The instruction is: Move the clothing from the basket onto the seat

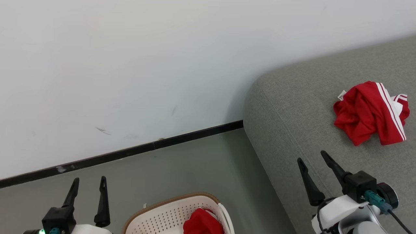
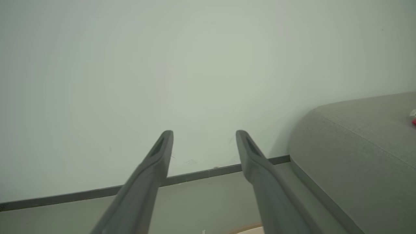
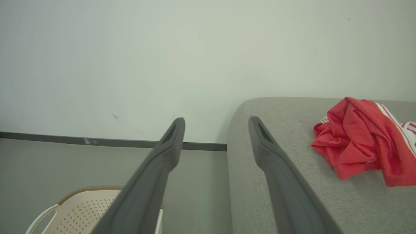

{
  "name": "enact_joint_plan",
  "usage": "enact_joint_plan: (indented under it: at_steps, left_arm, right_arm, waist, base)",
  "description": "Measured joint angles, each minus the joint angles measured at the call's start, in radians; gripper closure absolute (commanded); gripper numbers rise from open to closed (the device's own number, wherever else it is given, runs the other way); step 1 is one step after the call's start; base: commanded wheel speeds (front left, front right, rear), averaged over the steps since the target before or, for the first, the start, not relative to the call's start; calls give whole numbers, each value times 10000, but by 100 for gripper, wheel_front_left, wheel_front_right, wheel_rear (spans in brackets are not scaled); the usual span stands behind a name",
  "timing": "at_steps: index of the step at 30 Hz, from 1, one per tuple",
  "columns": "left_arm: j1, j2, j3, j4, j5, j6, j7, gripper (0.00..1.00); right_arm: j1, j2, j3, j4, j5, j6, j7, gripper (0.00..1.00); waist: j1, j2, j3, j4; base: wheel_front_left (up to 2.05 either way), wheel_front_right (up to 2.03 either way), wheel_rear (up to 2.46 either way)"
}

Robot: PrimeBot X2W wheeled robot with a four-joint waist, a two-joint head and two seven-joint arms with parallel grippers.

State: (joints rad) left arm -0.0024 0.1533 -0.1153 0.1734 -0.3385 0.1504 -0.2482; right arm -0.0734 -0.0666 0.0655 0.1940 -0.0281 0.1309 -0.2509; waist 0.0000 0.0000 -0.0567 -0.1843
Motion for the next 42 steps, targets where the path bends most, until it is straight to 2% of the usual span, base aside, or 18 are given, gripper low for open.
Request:
enact_joint_plan:
  at_steps: [5,22,26,42]
  left_arm:
    - [151,-180,-102,-4,100,54,0,0]
    - [151,-232,-81,-94,259,36,0,0]
    - [147,-247,-127,-86,261,-94,0,0]
    - [66,-389,-155,-86,587,-107,0,0]
  right_arm:
    - [357,61,-21,-127,0,0,0,0]
    - [755,144,115,-502,90,0,0,0]
    - [841,174,73,-537,92,0,0,0]
    - [895,228,-215,-529,211,0,0,0]
  waist:
    - [0,0,-123,154]
    - [0,0,-115,800]
    - [0,0,-65,910]
    - [0,0,165,866]
  base:
    - [0,0,0]
    - [0,0,0]
    - [0,0,0]
    - [0,0,0]
